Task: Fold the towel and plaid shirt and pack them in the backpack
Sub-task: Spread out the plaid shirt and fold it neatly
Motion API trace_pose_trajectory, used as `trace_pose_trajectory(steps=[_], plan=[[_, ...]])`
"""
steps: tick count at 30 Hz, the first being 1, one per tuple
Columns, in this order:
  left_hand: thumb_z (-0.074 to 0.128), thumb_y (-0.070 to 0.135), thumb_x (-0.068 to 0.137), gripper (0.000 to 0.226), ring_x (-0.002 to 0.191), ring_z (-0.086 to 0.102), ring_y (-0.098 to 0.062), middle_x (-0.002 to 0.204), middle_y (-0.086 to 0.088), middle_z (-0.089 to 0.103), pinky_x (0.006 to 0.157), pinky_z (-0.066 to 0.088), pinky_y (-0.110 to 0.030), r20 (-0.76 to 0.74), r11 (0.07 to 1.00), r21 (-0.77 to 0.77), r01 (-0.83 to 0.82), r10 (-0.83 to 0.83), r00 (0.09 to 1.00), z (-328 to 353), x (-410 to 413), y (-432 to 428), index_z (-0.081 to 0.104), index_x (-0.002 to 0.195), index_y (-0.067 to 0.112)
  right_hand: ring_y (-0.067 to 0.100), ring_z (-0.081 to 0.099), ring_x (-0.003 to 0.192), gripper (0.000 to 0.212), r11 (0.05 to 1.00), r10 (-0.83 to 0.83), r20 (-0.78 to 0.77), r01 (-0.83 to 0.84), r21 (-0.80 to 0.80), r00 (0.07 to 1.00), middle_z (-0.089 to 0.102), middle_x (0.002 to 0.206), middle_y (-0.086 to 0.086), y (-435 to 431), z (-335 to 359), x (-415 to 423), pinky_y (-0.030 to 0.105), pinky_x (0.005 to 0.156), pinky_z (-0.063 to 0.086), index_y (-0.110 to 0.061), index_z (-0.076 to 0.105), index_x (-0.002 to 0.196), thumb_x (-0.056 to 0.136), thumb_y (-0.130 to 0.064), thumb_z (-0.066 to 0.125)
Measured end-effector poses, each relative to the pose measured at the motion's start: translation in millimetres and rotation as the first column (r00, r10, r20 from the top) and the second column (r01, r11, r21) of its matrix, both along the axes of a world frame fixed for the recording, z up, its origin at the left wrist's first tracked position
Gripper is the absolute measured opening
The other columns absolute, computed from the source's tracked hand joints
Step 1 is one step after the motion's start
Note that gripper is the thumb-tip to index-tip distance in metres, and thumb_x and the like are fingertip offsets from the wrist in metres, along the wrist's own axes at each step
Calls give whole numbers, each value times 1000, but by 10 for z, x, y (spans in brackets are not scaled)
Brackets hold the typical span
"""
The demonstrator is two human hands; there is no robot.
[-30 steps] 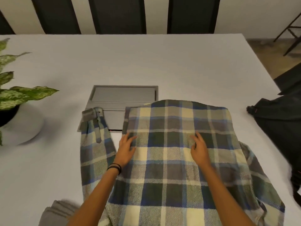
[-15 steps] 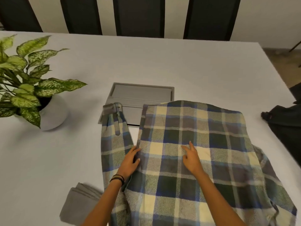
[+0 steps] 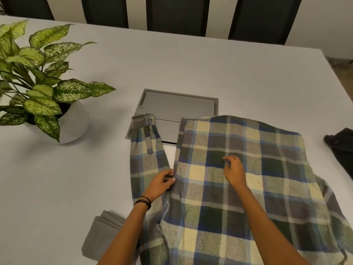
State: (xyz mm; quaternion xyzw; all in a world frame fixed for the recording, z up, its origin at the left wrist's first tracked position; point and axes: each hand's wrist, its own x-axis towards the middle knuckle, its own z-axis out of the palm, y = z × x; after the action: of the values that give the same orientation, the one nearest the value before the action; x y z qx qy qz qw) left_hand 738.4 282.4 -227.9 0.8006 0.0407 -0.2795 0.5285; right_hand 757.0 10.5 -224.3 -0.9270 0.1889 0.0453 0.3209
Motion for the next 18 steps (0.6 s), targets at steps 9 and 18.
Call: trace_pose_trajectory(steps=[9, 18], plan=[[54, 11, 92, 40, 88, 57, -16, 93, 0, 54, 66, 54, -17, -70, 1000, -15, 21, -22, 997, -109, 147, 22, 47, 131, 6, 24, 53, 105, 37, 968, 243, 27, -244, 59, 970, 44, 133, 14, 499, 90, 655, 27, 90, 41, -6, 52, 126, 91, 2, 44], [61, 17, 88, 11, 63, 57, -13, 73, -1, 54, 57, 52, -22, -26, 997, 48, 54, -53, 998, -209, 222, -6, 53, 94, 11, 29, 54, 109, 30, 952, 295, -24, -292, 94, 955, 52, 124, 18, 1029, -153, 1111, 36, 92, 46, -1, 52, 122, 93, -8, 47]])
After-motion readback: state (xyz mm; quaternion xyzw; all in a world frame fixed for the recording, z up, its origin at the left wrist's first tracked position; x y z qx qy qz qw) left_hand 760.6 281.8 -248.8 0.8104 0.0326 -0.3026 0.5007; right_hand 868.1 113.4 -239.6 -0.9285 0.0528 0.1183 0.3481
